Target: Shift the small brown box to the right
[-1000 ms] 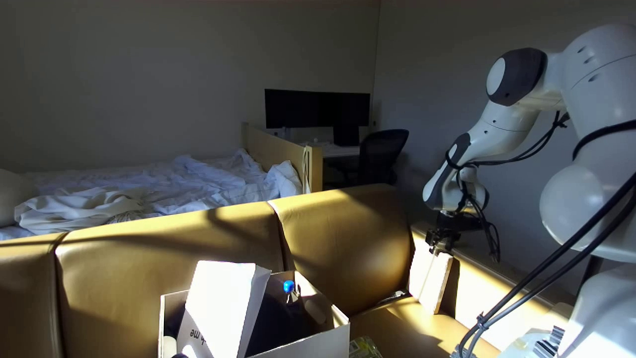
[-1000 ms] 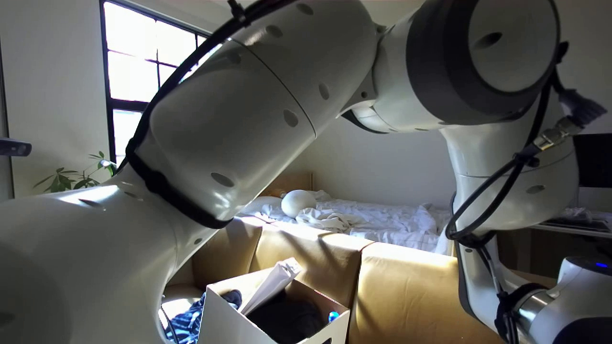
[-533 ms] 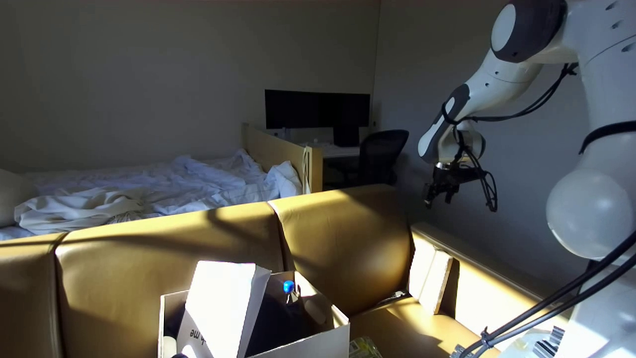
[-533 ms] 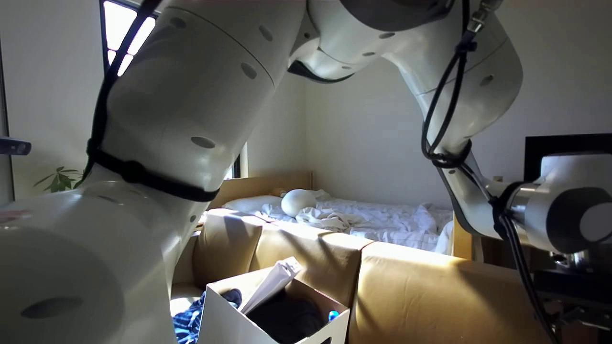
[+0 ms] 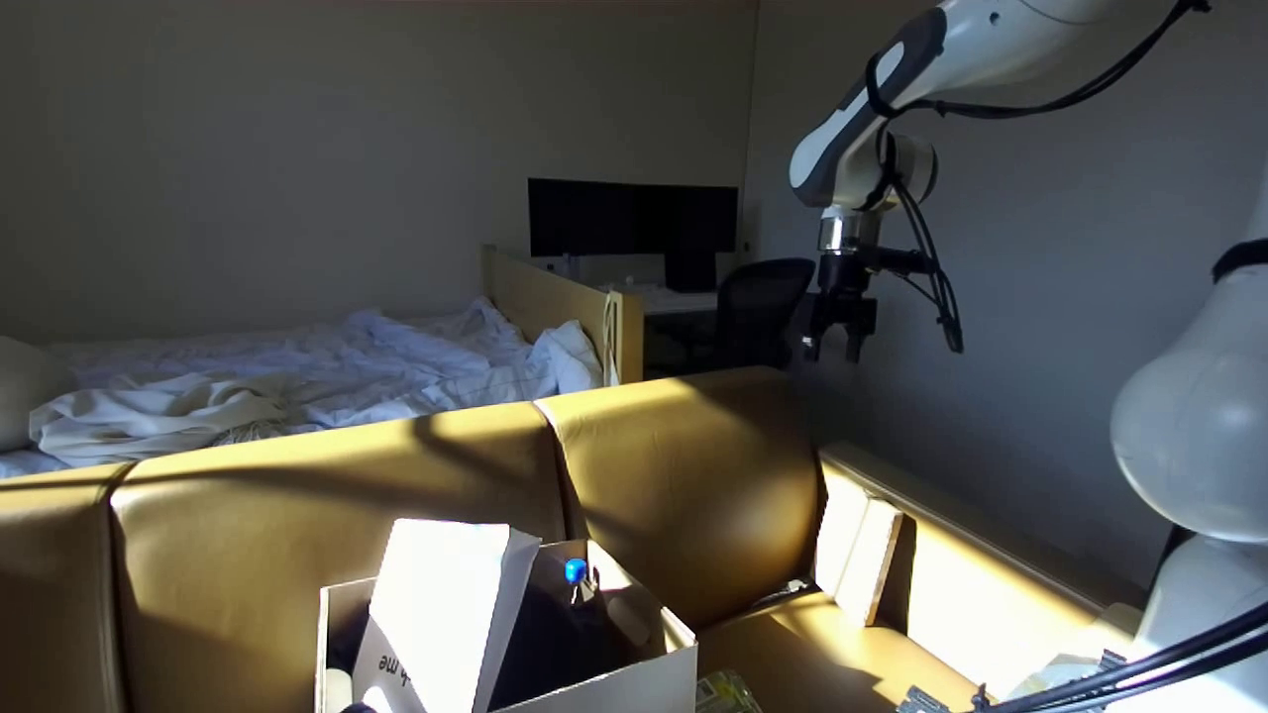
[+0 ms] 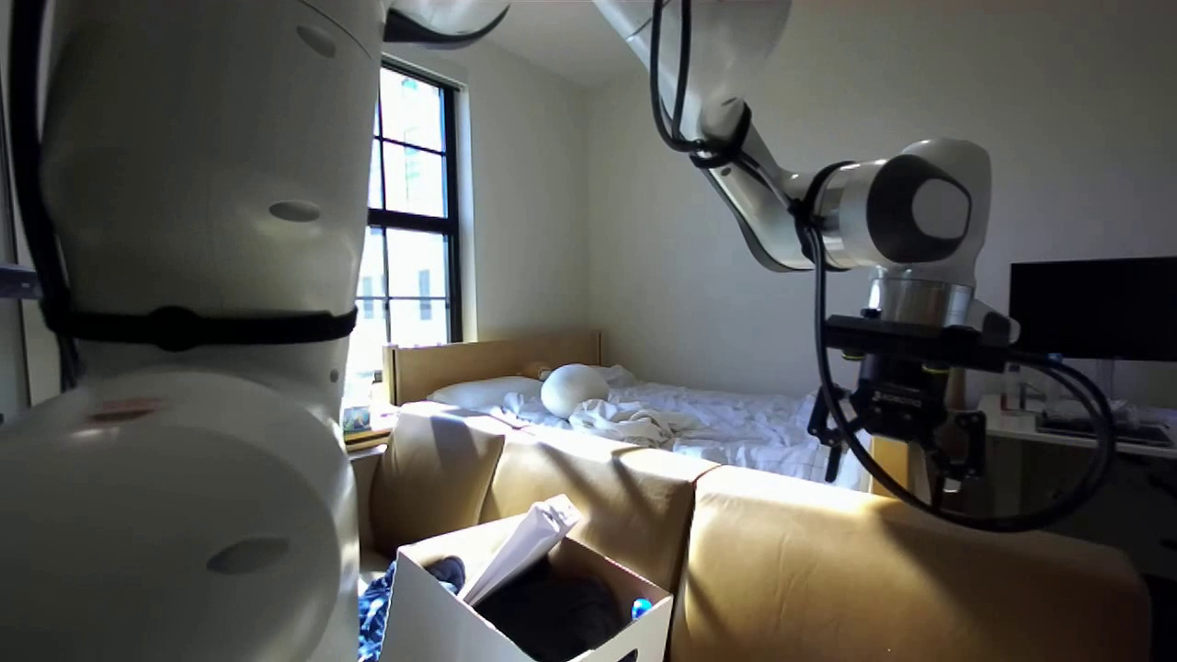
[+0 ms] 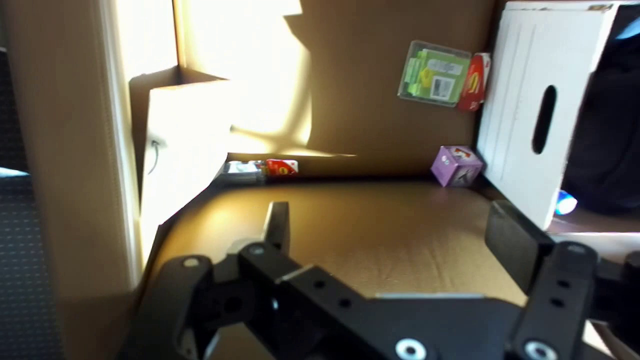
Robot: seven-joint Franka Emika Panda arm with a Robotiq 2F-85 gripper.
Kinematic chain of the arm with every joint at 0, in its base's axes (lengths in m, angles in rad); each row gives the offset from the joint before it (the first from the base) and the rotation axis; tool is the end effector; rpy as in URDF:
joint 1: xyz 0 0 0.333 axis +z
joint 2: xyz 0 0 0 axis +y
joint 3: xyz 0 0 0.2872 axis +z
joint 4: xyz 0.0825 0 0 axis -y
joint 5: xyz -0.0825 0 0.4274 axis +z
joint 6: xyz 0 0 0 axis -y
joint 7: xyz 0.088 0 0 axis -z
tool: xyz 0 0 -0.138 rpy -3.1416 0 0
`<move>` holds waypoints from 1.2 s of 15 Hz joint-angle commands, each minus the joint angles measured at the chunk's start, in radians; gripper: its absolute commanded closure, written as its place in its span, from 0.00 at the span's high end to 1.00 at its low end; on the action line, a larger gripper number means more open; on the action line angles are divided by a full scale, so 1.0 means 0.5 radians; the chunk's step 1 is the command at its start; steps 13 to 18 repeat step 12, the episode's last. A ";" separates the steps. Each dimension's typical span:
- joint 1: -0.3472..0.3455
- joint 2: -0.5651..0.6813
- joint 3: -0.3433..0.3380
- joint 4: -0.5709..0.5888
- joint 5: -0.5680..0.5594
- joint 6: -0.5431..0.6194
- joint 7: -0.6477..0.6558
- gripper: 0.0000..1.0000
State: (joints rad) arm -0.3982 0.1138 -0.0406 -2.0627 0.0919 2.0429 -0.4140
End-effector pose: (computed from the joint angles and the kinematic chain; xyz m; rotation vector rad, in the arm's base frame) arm 0.5300 -0.2404 0.2853 -3.0138 0.1087 0.1369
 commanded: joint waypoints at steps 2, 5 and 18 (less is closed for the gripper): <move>0.352 -0.458 -0.018 -0.371 -0.073 -0.114 0.365 1.00; 0.559 -0.671 0.085 -0.566 -0.239 -0.112 0.878 1.00; 0.797 -0.820 0.235 -0.735 -0.156 -0.155 1.339 1.00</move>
